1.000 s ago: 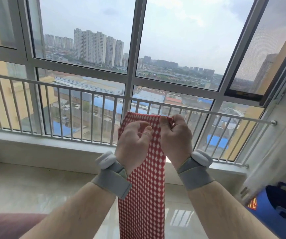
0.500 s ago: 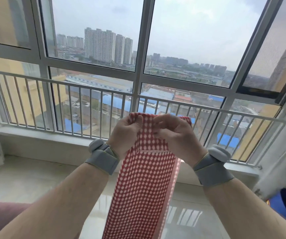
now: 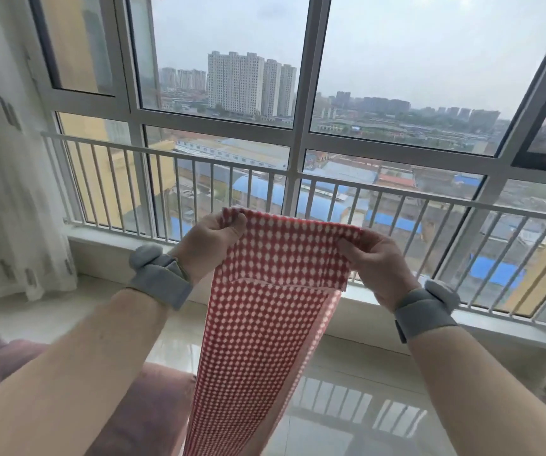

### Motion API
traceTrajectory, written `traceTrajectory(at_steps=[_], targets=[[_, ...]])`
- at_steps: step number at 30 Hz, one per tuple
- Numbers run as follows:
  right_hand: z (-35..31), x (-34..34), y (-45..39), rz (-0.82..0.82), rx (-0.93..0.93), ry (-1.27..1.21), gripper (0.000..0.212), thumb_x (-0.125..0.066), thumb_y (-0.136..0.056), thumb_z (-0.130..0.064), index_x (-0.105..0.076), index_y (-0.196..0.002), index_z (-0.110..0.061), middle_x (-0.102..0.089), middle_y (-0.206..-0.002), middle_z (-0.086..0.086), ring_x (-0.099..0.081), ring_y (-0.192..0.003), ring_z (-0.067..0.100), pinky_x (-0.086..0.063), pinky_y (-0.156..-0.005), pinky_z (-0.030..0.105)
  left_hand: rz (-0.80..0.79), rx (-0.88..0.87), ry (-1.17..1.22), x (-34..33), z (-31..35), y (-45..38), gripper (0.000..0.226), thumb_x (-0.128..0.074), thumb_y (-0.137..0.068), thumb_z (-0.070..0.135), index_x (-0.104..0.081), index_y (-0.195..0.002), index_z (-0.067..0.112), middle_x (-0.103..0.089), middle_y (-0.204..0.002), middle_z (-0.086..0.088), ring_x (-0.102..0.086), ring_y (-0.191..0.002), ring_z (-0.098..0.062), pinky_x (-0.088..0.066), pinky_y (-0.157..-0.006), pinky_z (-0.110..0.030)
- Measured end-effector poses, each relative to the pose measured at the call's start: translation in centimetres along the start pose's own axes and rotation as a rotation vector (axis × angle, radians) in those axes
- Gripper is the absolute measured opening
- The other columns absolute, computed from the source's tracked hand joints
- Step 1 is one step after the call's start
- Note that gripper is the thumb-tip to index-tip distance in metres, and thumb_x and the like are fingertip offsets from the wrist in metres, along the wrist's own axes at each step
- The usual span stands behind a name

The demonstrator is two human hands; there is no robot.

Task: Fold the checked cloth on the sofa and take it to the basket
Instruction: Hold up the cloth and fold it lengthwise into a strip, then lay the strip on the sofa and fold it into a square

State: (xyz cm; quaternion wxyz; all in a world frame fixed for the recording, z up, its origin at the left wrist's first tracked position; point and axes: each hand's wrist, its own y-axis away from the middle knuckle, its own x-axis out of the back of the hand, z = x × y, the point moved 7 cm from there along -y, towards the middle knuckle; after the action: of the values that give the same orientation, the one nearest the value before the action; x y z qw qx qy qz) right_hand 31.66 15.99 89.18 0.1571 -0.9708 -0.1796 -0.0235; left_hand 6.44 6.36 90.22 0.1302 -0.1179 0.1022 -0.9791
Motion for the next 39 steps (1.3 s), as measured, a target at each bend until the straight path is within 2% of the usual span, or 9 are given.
traceTrajectory(at_steps=[6,11,15,18,22,29,34,37,39], targets=[[0.6,-4.0,0.2,-0.065,0.104,0.128,0.014,-0.066,-0.089,-0.016,-0.071,-0.084,-0.028,-0.076,-0.08,-0.011,-0.071,-0.078,0.013,-0.059,-0.071,0.027,0.082,-0.015,-0.419,4.0,-1.0,4.8,0.02,-0.049,-0.094,0.037,-0.059,-0.081,0.028,-0.068,-0.084,0.0,-0.063,-0.079,-0.019,-0.052,-0.074,-0.033],[0.3,-6.7,2.6,-0.176,0.162,0.15,0.016,-0.064,-0.09,-0.024,-0.071,-0.081,-0.036,-0.074,-0.079,-0.013,-0.07,-0.075,0.012,-0.058,-0.066,0.028,0.292,0.039,-0.418,4.6,-2.1,11.7,0.021,-0.05,-0.095,0.033,-0.056,-0.075,0.033,-0.06,-0.053,0.029,-0.056,-0.047,0.009,-0.038,-0.044,-0.006],[0.1,-9.0,5.0,-0.259,0.161,0.101,0.019,-0.062,-0.091,-0.027,-0.073,-0.08,-0.038,-0.075,-0.082,-0.006,-0.071,-0.081,0.023,-0.06,-0.069,0.037,0.491,0.084,-0.412,5.6,-3.0,17.1,0.009,-0.056,-0.087,0.046,-0.058,-0.089,0.037,-0.064,-0.078,0.025,-0.06,-0.074,0.007,-0.046,-0.062,-0.012],[0.9,-11.9,6.1,-0.371,0.121,0.149,0.012,-0.062,-0.09,-0.032,-0.071,-0.084,-0.027,-0.075,-0.082,-0.002,-0.072,-0.079,0.023,-0.061,-0.068,0.038,0.62,0.08,-0.432,7.0,-4.5,20.8,0.044,-0.053,-0.074,0.061,-0.057,-0.106,0.03,-0.063,-0.089,0.022,-0.059,-0.081,0.007,-0.042,-0.062,-0.006],[3.2,-16.1,6.4,-0.492,0.02,0.175,0.009,-0.065,-0.089,-0.031,-0.071,-0.086,-0.024,-0.076,-0.084,-0.001,-0.073,-0.08,0.019,-0.061,-0.071,0.037,0.654,0.109,-0.26,8.9,-7.7,23.7,0.06,-0.058,-0.07,0.06,-0.051,-0.119,0.027,-0.066,-0.097,0.015,-0.064,-0.089,-0.002,-0.051,-0.076,-0.019],[9.2,-29.6,5.8,-0.677,-0.075,0.282,0.02,-0.064,-0.091,-0.031,-0.07,-0.085,-0.013,-0.076,-0.083,0.006,-0.073,-0.077,0.022,-0.062,-0.068,0.034,0.752,0.199,-0.258,17.2,-15.3,26.5,0.038,-0.061,-0.087,0.035,-0.053,-0.123,0.026,-0.059,-0.104,0.022,-0.059,-0.088,0.01,-0.043,-0.071,-0.001],[15.5,-41.9,3.5,-0.754,-0.146,0.349,0.019,-0.065,-0.09,-0.031,-0.069,-0.075,-0.02,-0.072,-0.068,-0.011,-0.069,-0.069,0.014,-0.056,-0.055,0.021,0.812,0.304,-0.293,25.5,-23.6,27.0,0.033,-0.061,-0.09,0.026,-0.056,-0.122,0.02,-0.062,-0.093,0.014,-0.059,-0.076,0.014,-0.043,-0.069,-0.004],[21.7,-52.8,1.4,-0.813,-0.189,0.411,0.017,-0.065,-0.088,-0.034,-0.069,-0.077,-0.023,-0.076,-0.081,-0.003,-0.072,-0.081,0.022,-0.061,-0.073,0.038,0.851,0.422,-0.347,33.8,-32.1,26.8,0.033,-0.061,-0.09,0.031,-0.057,-0.121,0.025,-0.062,-0.094,0.009,-0.056,-0.077,0.001,-0.042,-0.074,-0.016],[24.0,-57.5,0.5,-0.828,-0.192,0.448,0.017,-0.065,-0.088,-0.035,-0.069,-0.076,-0.024,-0.076,-0.084,0.001,-0.072,-0.084,0.024,-0.059,-0.079,0.044,0.861,0.457,-0.37,37.4,-35.6,26.6,0.031,-0.062,-0.09,0.029,-0.058,-0.121,0.025,-0.063,-0.088,0.012,-0.057,-0.074,0.003,-0.04,-0.069,-0.009]])
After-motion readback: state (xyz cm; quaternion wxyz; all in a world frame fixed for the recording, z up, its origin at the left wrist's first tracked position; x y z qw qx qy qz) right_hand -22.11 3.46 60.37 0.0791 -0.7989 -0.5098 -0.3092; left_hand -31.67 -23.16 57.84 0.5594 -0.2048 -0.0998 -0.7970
